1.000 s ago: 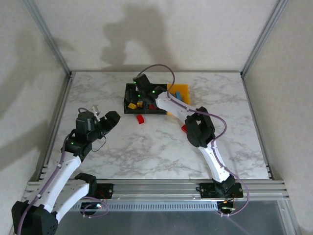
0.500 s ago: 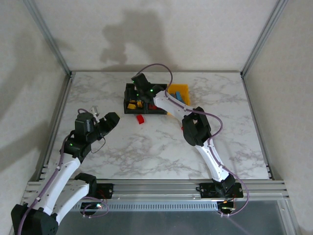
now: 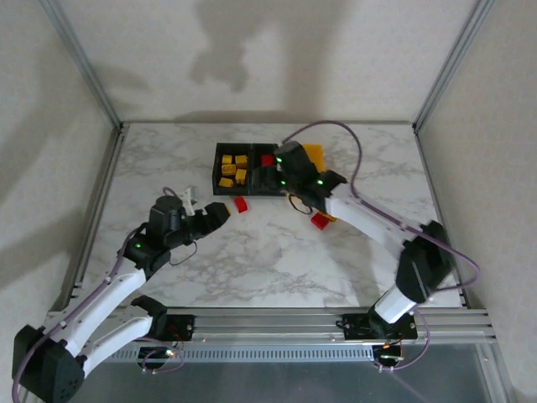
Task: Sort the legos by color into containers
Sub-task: Place the lego in the container, then pick up the lego from the middle-right of the table.
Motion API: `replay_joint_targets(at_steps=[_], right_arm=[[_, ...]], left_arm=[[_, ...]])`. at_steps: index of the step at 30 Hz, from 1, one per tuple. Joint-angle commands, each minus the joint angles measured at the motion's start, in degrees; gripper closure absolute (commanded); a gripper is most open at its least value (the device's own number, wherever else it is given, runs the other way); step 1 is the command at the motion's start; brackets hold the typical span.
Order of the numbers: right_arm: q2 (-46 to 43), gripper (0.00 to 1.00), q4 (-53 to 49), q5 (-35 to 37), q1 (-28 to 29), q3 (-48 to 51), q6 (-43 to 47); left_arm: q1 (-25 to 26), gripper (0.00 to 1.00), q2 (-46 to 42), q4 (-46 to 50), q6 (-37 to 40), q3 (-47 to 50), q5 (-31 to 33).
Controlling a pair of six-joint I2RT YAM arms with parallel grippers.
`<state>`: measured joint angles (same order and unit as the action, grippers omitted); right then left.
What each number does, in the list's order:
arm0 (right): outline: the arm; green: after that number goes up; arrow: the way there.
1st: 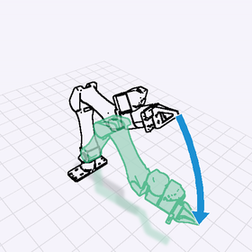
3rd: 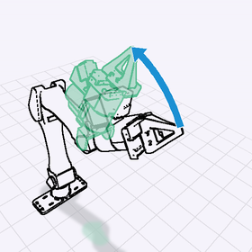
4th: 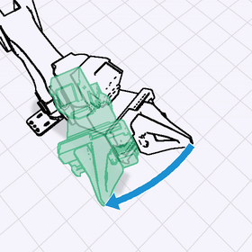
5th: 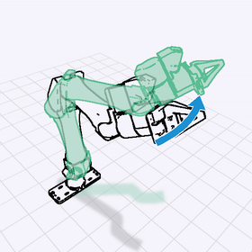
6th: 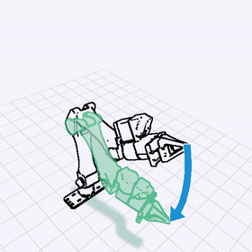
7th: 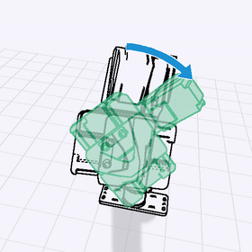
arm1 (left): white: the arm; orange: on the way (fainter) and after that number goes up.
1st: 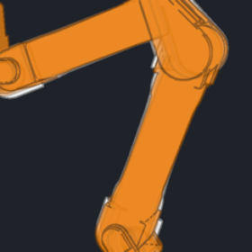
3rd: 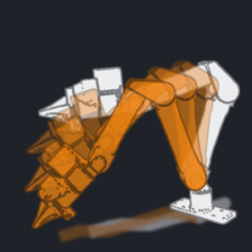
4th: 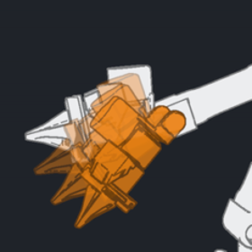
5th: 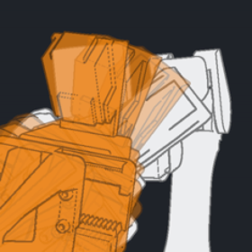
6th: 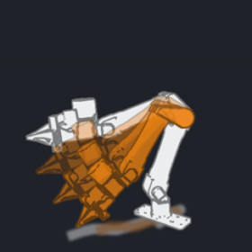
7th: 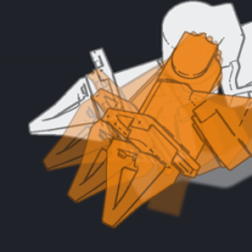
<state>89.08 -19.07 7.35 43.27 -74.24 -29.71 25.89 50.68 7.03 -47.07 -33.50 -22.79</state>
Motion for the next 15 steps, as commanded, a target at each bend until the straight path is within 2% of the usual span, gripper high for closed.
replay_joint_targets(at_steps=[1,7,10,15], right_arm=[[-5.29,0.27,-3.25,3.46,-2.34,7.82,-3.11],[-13.47,0.2,-8.23,1.91,-9.92,16.57,-8.37],[-14.24,0.16,-11.36,3.1,-13.21,18.53,-10.04],[-13.61,0.13,-8.93,2.93,-17.41,23.54,-11.17]], left_arm=[[4.84,0.31,2.82,-5.01,1.9,-1.8,2.02],[13.31,0.31,10.52,-5.41,5.55,-7.35,7.24],[15.95,0.31,14.26,-4.61,7.06,-9.76,9.15],[18.85,0.31,18.1,-6.03,8.92,-11.27,9.79]])
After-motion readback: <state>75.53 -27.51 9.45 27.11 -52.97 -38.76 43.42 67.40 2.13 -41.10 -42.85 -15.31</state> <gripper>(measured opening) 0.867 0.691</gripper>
